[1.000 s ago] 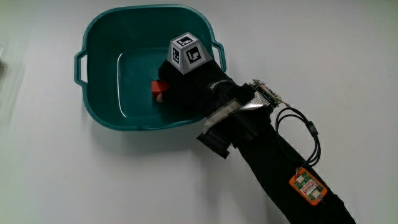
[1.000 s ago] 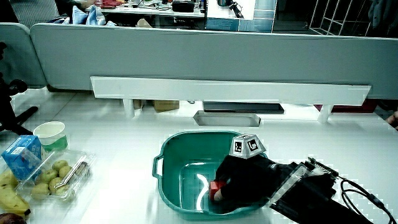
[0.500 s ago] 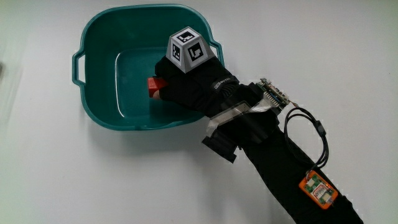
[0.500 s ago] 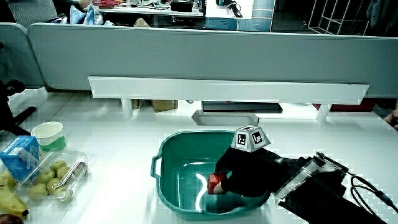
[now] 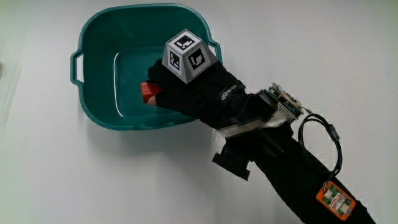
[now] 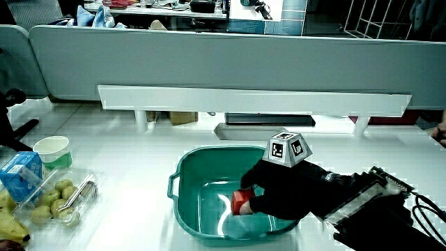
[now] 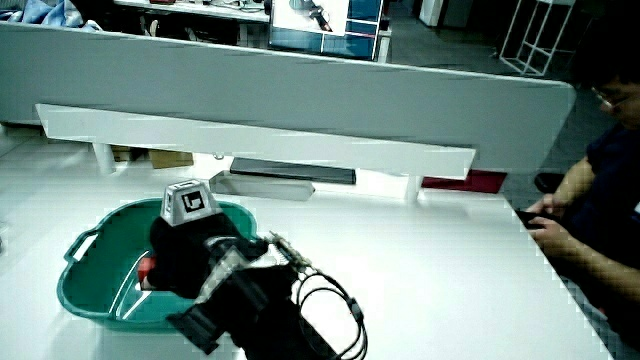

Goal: Pick red block

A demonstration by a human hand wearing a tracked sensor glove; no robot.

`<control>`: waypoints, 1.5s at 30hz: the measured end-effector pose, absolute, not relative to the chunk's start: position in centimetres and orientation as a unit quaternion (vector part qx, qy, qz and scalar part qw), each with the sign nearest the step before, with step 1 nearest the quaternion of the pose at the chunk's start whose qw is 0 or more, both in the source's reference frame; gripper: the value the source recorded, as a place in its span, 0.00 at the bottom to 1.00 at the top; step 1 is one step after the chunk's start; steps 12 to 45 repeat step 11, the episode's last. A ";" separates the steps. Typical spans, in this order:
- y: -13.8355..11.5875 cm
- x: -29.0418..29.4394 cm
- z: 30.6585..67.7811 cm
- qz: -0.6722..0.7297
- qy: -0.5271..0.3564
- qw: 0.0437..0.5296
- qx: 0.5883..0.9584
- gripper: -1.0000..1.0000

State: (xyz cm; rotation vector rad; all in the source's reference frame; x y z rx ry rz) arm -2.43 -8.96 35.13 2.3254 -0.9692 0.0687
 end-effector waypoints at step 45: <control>-6.9 -1.4 31.6 0.026 -0.393 0.263 0.881 1.00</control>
